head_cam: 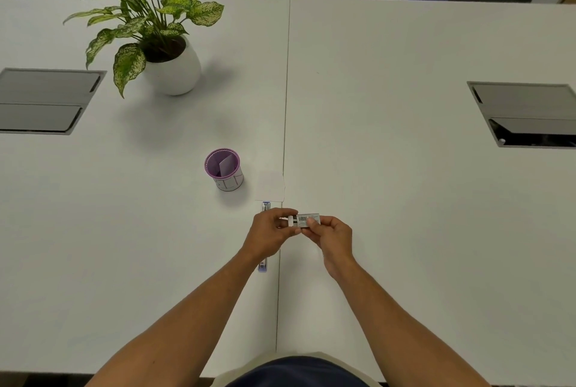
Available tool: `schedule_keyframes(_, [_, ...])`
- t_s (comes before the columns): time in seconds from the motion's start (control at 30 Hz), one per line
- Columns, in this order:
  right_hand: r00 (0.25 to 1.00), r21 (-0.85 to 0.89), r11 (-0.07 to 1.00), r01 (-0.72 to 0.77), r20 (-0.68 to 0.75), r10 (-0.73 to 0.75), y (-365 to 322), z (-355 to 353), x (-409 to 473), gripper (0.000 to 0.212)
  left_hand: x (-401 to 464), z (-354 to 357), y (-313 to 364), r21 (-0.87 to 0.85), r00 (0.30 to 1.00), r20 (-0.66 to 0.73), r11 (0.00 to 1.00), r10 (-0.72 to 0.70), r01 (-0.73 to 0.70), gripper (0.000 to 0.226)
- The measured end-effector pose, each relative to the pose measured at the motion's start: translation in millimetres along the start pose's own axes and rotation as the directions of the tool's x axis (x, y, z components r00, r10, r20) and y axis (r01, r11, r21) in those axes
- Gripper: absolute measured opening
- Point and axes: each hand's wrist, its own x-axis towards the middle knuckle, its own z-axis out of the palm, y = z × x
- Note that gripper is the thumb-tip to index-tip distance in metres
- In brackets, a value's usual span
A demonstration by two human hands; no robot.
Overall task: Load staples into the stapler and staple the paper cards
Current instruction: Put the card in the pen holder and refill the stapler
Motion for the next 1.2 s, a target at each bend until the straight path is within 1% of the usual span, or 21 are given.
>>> schedule_keyframes(0.17, [1.0, 0.007, 1.0, -0.028, -0.01, 0.028, -0.8, 2.7, -0.6, 0.015, 0.9, -0.1, 0.0, -0.001, 1.0, 0.005, 1.0, -0.009, 0.009, 0.038])
schedule_keyframes(0.4, [0.999, 0.004, 0.999, -0.049, -0.01, 0.049, 0.0, -0.4, 0.4, 0.004, -0.7, -1.4, 0.4, -0.056, 1.0, 0.014, 0.998, -0.009, 0.01, 0.037])
schedule_keyframes(0.47, [0.999, 0.009, 0.999, -0.041, -0.024, 0.041, -0.6, -1.4, 1.2, 0.003, -2.6, -1.1, 1.6, -0.072, 1.0, -0.005, 0.997, 0.002, -0.002, 0.034])
schedule_keyframes(0.53, [0.999, -0.009, 1.0, -0.03, -0.028, 0.03, -1.5, -1.4, 2.3, 0.005, -3.6, -1.5, 3.8, -0.05, 0.998, -0.041, 0.998, 0.048, -0.05, 0.028])
schedule_keyframes(0.6, [0.999, -0.036, 0.999, -0.022, -0.029, 0.021, -1.7, -0.6, 2.7, 0.008, -3.0, -2.5, 6.2, 0.001, 0.989, -0.079, 0.992, 0.123, -0.124, 0.021])
schedule_keyframes(0.67, [0.999, -0.049, 0.999, -0.019, -0.034, 0.017, -0.3, 0.2, 1.9, 0.01, -2.2, -2.1, 6.8, 0.07, 0.982, -0.09, 0.984, 0.168, -0.162, 0.016])
schedule_keyframes(0.77, [0.999, -0.043, 0.999, -0.013, -0.037, 0.011, 2.2, -0.2, 0.3, 0.01, -0.6, 1.2, 3.6, 0.205, 0.98, -0.097, 0.967, 0.175, -0.153, 0.013])
schedule_keyframes(0.87, [0.999, -0.041, 0.999, -0.01, -0.037, 0.009, 2.2, -0.2, 0.0, 0.008, 0.3, 1.9, 1.3, 0.305, 0.976, -0.123, 0.943, 0.18, -0.136, 0.011])
schedule_keyframes(0.93, [0.999, -0.039, 0.999, -0.012, -0.038, 0.01, 1.2, -0.2, 0.1, 0.008, 0.7, 1.9, 0.1, 0.385, 0.968, -0.094, 0.905, 0.232, -0.18, 0.012])
schedule_keyframes(1.03, [0.999, -0.032, 0.999, -0.011, -0.042, 0.01, 0.6, -0.8, 0.2, 0.006, 0.6, 2.8, -0.9, 0.5, 0.954, -0.031, 0.831, 0.299, -0.244, 0.018])
schedule_keyframes(1.2, [0.999, -0.053, 0.999, -0.012, -0.046, 0.01, 1.3, -1.2, 0.5, 0.008, 3.3, 0.9, 3.8, 0.661, 0.963, 0.023, 0.719, 0.267, -0.215, 0.023])
